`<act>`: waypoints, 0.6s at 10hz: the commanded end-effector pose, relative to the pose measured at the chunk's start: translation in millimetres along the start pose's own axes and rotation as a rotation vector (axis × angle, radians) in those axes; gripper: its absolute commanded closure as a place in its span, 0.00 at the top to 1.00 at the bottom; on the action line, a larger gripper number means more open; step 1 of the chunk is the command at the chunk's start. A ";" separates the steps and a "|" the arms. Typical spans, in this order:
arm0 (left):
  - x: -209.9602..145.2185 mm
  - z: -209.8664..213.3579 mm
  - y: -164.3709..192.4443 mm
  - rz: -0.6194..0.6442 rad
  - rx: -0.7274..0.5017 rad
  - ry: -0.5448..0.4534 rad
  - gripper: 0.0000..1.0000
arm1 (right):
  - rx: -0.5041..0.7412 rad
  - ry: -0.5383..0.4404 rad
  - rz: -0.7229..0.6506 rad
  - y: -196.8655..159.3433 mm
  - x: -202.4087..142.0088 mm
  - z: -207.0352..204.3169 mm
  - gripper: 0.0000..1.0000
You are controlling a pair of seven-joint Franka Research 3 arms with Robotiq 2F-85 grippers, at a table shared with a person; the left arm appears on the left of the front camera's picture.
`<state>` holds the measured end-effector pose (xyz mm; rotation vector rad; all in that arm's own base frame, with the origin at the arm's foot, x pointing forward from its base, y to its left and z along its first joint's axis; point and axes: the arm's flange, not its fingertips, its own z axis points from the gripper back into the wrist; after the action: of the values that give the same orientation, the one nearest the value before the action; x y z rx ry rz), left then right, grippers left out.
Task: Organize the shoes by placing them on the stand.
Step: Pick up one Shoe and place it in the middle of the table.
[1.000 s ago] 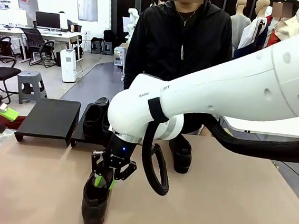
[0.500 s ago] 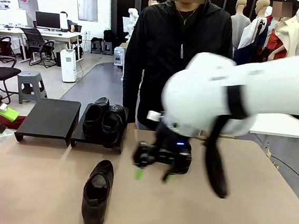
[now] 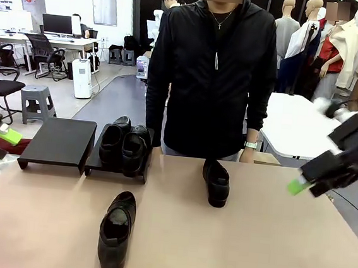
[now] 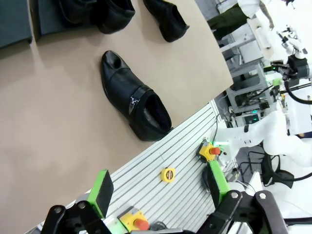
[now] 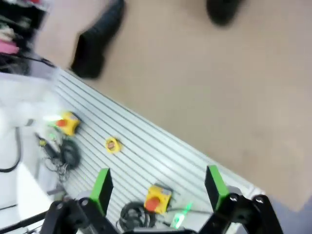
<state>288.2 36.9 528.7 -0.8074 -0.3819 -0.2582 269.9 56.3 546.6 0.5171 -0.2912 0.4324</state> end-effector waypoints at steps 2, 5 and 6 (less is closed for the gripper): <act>0.5 0.0 -0.9 -0.012 -0.021 -0.010 1.00 | 0.279 -0.223 0.015 -41.1 -53.3 -33.7 1.00; 0.5 0.0 -0.9 -0.012 -0.021 -0.010 1.00 | 0.181 -0.179 0.016 -35.3 -3.1 30.8 1.00; 0.5 0.0 -0.9 -0.012 -0.021 -0.010 1.00 | 0.181 -0.179 0.016 -35.3 -3.1 30.8 1.00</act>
<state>288.1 36.9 528.7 -0.8074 -0.3814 -0.2581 283.7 12.2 552.0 0.7439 -0.4164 0.3915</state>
